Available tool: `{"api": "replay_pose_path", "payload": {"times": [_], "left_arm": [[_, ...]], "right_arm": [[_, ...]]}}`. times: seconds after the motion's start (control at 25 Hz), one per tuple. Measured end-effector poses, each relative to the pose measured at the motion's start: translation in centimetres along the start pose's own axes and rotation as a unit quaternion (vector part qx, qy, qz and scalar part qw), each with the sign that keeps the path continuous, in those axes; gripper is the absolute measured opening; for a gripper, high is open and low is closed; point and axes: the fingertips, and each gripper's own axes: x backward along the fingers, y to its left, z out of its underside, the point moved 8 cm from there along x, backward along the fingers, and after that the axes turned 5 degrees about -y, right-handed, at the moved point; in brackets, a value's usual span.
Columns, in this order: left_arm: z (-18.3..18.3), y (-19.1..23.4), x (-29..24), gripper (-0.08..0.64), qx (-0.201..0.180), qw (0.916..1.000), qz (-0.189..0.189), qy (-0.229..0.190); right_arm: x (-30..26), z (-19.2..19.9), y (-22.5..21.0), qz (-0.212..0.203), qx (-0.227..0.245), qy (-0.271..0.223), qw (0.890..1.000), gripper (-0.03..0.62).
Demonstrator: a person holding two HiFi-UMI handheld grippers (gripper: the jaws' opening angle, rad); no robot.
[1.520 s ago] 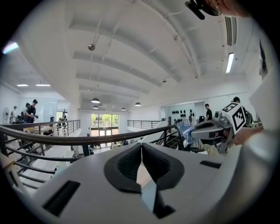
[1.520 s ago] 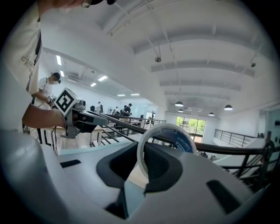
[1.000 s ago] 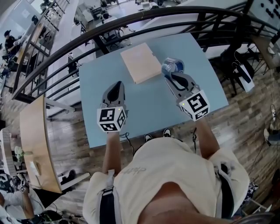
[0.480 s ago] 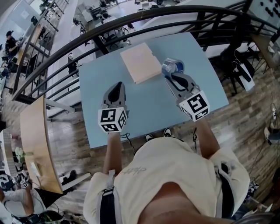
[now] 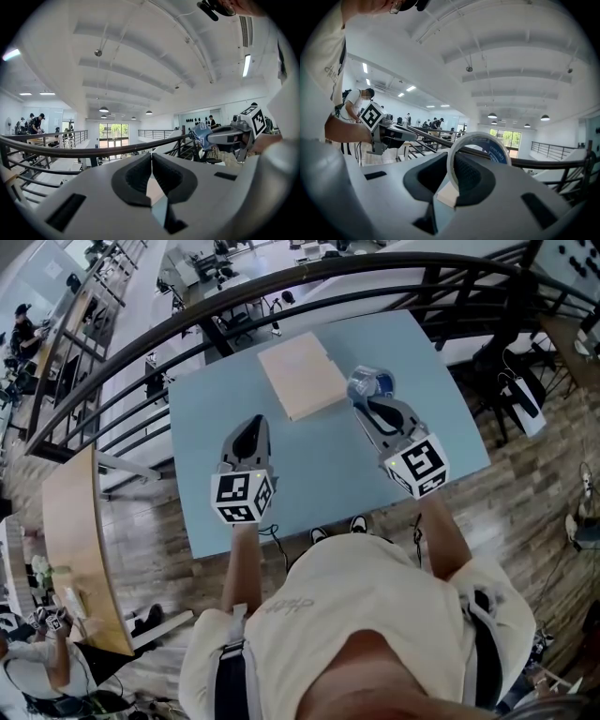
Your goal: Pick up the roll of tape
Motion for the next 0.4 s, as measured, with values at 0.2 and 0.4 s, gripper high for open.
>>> {"api": "replay_pose_path", "payload": {"times": [0.2,0.4], "left_arm": [[0.05,0.04,-0.26,0.021,0.001,1.0000,0.000,0.000],[-0.04,-0.24,-0.54,0.021,0.002,1.0000,0.002,-0.002]], "right_arm": [[-0.07,-0.28,-0.03,0.000,0.009,0.002,1.000,0.052],[-0.10,0.08,-0.39,-0.001,0.011,0.004,1.000,0.052]]}}
